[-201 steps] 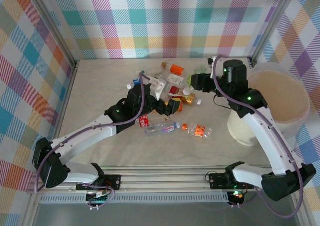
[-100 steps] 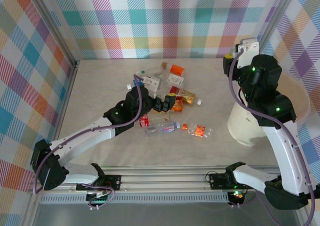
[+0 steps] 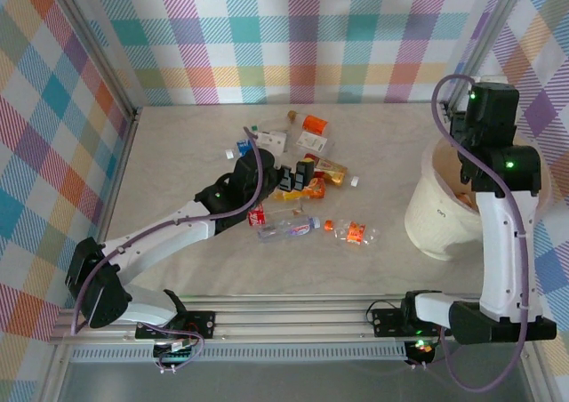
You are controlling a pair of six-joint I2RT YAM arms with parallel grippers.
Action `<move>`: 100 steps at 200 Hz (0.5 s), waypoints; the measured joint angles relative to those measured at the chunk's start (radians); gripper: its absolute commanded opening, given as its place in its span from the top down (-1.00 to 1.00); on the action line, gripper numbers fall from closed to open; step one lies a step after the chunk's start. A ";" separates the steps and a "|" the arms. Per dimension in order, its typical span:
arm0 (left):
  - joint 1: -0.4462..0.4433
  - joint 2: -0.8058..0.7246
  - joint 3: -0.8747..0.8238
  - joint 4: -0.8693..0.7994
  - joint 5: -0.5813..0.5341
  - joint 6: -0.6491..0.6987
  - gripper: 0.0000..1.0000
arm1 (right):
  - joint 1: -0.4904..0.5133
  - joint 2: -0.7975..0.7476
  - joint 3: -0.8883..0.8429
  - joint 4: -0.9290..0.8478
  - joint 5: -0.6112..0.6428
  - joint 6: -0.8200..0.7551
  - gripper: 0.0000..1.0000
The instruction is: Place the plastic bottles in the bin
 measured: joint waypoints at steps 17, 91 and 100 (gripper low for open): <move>0.003 0.002 0.005 -0.001 -0.034 -0.026 -1.00 | -0.066 0.016 0.008 -0.088 -0.053 0.040 0.34; 0.048 0.039 0.071 -0.200 -0.212 -0.212 -1.00 | -0.232 0.137 -0.058 -0.244 -0.232 0.132 0.27; 0.056 0.039 0.071 -0.222 -0.226 -0.235 -1.00 | -0.247 0.139 -0.081 -0.245 -0.246 0.137 0.26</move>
